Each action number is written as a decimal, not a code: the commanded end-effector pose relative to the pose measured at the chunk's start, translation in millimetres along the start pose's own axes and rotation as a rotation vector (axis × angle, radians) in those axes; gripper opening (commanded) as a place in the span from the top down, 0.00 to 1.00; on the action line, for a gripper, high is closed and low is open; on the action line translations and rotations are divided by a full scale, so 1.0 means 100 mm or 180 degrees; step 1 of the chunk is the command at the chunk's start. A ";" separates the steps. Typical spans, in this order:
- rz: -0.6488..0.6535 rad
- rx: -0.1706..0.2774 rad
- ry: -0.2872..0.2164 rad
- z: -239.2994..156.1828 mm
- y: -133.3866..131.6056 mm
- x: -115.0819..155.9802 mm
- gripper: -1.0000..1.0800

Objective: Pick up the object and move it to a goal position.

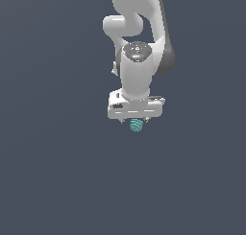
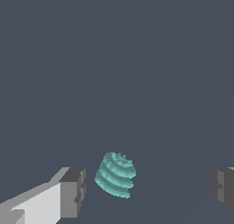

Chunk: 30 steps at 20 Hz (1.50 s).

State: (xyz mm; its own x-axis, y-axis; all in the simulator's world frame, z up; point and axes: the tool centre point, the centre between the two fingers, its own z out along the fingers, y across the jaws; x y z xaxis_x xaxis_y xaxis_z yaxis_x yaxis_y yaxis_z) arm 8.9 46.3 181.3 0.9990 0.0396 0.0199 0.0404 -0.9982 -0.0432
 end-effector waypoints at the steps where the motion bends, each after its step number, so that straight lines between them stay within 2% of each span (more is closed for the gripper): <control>1: 0.0000 0.0000 0.0000 0.00 0.00 0.00 0.04; 9: 0.0029 0.0075 0.0028 0.00 0.08 0.04 0.04; 17: 0.0075 0.0067 0.0024 0.03 0.06 0.01 0.04; 30: 0.0594 -0.0017 -0.0014 0.41 -0.08 -0.26 0.04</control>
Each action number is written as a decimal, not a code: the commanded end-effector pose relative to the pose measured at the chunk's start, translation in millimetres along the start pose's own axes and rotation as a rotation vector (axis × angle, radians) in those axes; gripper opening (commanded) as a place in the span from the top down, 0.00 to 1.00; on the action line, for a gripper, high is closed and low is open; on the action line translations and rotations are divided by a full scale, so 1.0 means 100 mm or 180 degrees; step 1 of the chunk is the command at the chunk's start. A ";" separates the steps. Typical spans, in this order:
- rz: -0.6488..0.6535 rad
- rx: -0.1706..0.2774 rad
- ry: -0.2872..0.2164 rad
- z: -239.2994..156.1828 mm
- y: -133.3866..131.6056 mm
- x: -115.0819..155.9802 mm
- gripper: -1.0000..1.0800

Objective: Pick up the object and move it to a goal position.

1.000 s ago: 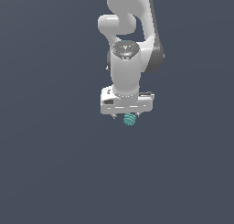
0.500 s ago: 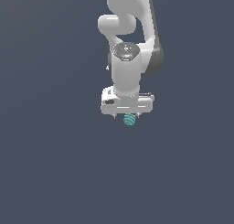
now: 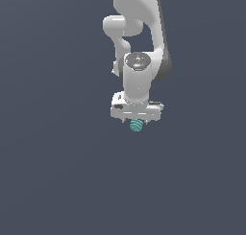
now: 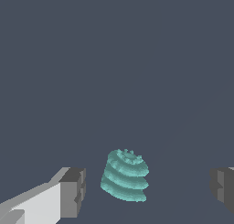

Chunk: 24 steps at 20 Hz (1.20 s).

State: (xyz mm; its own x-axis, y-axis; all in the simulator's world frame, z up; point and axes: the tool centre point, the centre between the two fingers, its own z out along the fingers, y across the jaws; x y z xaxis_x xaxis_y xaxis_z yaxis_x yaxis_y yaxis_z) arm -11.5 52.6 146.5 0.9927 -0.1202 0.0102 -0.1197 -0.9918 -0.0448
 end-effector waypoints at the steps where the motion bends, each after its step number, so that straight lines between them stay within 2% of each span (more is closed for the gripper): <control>1: 0.0146 -0.0025 -0.0007 0.10 -0.03 -0.09 0.04; 13: 0.0734 -0.0124 -0.0015 0.49 -0.10 -0.47 0.04; 24: 0.0854 -0.0145 -0.0015 0.57 -0.11 -0.55 0.04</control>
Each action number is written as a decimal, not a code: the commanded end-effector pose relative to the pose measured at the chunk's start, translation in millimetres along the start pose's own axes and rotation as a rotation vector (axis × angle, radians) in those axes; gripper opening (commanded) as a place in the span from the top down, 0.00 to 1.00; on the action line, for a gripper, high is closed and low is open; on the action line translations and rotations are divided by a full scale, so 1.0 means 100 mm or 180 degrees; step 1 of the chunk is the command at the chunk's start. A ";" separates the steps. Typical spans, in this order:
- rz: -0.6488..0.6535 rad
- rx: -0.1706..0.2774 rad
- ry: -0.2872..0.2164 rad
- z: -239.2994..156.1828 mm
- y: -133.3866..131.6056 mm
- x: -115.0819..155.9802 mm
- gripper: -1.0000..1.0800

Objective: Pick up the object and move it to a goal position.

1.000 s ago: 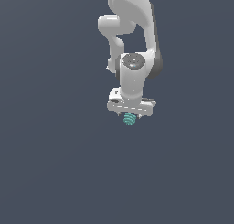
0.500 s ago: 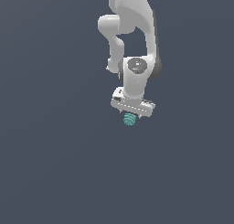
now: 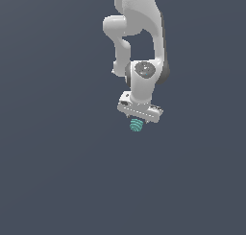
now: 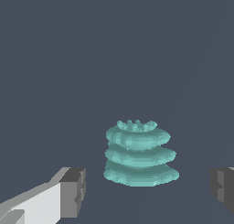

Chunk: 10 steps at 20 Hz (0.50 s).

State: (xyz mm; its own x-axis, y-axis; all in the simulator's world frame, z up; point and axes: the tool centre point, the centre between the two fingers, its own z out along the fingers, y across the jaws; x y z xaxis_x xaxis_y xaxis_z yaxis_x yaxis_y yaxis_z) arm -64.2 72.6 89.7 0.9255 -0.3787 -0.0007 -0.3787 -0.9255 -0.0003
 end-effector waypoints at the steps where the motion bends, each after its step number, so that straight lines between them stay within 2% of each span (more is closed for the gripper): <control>1: 0.0001 0.0000 0.0000 0.01 0.00 0.00 0.04; 10: 0.0010 -0.0001 0.0002 0.36 0.01 -0.01 0.04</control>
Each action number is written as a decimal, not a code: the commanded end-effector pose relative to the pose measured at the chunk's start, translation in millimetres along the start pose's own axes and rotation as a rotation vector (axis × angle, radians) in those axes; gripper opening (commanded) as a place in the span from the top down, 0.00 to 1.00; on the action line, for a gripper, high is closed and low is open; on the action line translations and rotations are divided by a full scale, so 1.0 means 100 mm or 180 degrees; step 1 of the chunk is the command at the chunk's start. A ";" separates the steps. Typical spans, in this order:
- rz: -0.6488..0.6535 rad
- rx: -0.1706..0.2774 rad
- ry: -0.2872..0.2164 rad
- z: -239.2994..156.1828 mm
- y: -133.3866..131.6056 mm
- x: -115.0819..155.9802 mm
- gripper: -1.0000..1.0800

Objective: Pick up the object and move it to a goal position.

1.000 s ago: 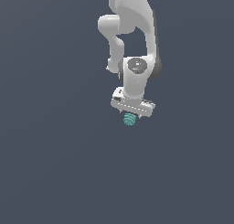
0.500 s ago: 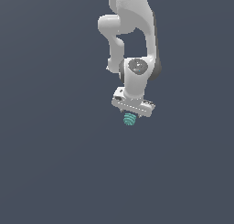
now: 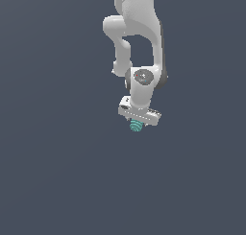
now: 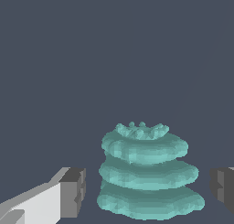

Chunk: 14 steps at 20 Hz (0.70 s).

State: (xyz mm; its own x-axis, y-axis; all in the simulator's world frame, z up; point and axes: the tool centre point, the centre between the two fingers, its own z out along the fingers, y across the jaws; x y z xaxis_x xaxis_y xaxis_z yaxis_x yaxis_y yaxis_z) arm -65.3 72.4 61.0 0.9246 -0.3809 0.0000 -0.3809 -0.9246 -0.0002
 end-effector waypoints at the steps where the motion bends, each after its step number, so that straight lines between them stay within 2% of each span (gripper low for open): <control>1: 0.0002 -0.0001 0.0000 0.11 0.00 0.00 0.04; 7: 0.0005 -0.0001 0.0000 0.22 0.00 0.00 0.04; 8: 0.0005 -0.0001 0.0000 0.22 0.00 0.00 1.00; 14: 0.0005 -0.0001 0.0000 0.22 0.00 0.00 1.00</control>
State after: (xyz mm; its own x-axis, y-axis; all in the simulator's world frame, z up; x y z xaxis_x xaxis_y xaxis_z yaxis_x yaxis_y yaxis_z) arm -64.5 72.9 40.4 0.9242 -0.3819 0.0014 -0.3819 -0.9242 -0.0010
